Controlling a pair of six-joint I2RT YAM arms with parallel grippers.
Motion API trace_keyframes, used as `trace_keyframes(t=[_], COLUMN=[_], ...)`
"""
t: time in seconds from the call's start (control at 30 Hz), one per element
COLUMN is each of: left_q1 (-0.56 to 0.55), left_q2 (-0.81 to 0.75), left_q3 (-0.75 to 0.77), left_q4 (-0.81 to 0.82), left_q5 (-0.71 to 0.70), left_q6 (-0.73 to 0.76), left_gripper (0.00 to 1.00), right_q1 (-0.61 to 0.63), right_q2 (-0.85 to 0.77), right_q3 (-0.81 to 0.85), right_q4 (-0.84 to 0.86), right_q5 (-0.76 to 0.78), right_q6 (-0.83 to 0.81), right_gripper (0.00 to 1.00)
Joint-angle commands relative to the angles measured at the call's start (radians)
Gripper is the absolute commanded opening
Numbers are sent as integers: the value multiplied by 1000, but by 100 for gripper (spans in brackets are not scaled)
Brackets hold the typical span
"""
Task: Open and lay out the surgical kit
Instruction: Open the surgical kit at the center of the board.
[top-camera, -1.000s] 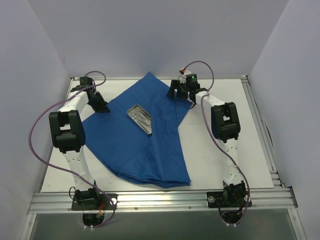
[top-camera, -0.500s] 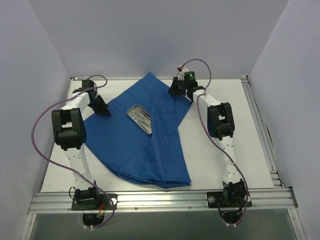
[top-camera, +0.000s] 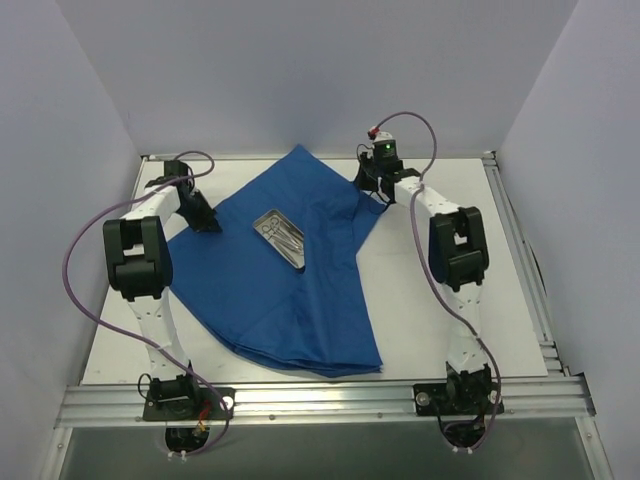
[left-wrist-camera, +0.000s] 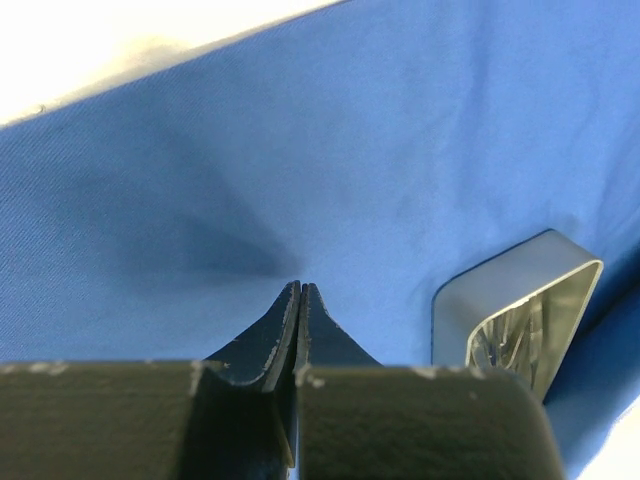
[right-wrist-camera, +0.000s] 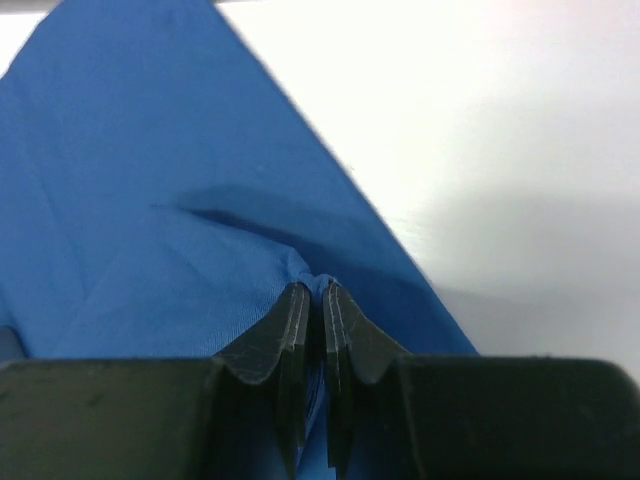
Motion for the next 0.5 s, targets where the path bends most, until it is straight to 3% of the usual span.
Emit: trace_keyframes(t=[0.0,0.13,0.23,0.47], left_q1=[9,9,12,12], left_q2=[-5,3,-3,-6], left_q3=[-14,-20,-20,-25], left_q4=[43,42,43,43], left_q5=[-15,7,16,37], left_q6=[-6,-6,-6,-15], left_gripper=[2,2,2,2], right_q1=[-6,-20,-63,-144], right_q2=[-287,-467,-619,-915], right_q3=[-87,-273,-464,-675], right_q4=[-69,-154,-206,-400], right_q5=[192,376,444,562], right_q6=[21,34,58,138], right_gripper=[0,0,0,0])
